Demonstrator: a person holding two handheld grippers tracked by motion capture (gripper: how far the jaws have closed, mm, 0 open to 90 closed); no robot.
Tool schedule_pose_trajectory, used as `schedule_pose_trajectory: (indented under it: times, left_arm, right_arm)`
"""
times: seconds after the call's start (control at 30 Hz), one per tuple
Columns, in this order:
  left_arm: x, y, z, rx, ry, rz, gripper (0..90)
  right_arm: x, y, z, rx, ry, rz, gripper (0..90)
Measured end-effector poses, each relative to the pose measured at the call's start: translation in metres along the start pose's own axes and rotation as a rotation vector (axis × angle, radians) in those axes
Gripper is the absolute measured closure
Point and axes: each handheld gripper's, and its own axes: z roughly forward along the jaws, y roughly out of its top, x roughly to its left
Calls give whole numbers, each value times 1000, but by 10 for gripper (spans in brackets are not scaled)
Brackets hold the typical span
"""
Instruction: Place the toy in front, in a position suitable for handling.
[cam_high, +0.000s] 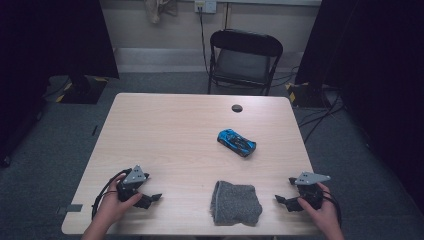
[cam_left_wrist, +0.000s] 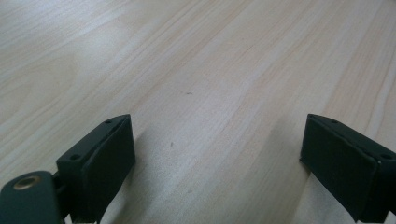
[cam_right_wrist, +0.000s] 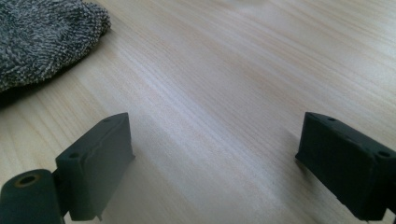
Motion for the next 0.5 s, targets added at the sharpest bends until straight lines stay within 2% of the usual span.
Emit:
schedule_pose_trajectory:
  times: [0.5]
  left_arm:
    - [0, 0, 0, 3, -6, 7, 75]
  right_arm:
    - [0, 1, 1, 2, -2, 6, 87]
